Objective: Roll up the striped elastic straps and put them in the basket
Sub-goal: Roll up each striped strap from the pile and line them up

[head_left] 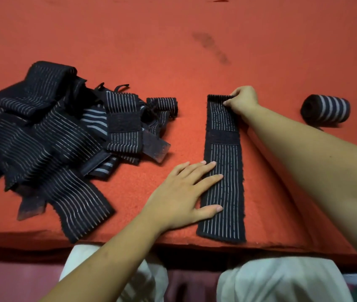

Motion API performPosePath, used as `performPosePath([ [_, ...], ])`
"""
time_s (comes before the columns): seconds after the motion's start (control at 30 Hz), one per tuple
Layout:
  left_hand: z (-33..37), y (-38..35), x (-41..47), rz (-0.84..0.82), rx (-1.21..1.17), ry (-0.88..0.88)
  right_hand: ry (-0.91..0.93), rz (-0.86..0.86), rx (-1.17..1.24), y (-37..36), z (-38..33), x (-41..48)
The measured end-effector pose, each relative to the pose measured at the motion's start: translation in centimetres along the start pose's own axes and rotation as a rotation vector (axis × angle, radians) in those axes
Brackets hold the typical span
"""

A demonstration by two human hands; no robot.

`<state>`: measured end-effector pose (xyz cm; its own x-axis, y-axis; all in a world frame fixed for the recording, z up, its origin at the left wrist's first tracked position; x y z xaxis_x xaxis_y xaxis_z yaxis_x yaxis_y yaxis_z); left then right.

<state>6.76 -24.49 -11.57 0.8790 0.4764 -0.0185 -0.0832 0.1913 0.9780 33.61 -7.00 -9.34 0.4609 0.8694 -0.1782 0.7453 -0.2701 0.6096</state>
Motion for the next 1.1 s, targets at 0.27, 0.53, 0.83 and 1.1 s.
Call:
performPosePath([
  [0.27, 0.0, 0.1, 0.0, 0.015, -0.013, -0.005, 0.147, -0.019, 0.332, 1.8, -3.1, -5.8],
  [0.53, -1.2, 1.0, 0.1, 0.102, -0.365, 0.007, 0.45, -0.027, 0.368, 1.9, -4.4, -19.7],
  [0.83, -1.7, 5.6, -2.6, 0.552, -1.352, 0.206, 0.487, -0.126, 0.421, 1.1, -2.0, -29.9],
  [1.1, 0.0, 4.9, -3.9, 0.392, -1.365, 0.166, 0.501, -0.05, 0.493, 1.9, -0.9, -32.3],
])
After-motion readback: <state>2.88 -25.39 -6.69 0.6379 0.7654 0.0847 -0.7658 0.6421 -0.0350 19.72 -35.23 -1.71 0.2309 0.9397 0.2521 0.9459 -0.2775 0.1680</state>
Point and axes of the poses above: each hand's wrist, its own x-axis towards the middle knuckle, its own y-axis out of the back of the hand, z = x × y, the point moved 7 cm from there along x, towards the middle knuckle, and after that the axes turned 11 degrees about -z, right-handed, at the moved point
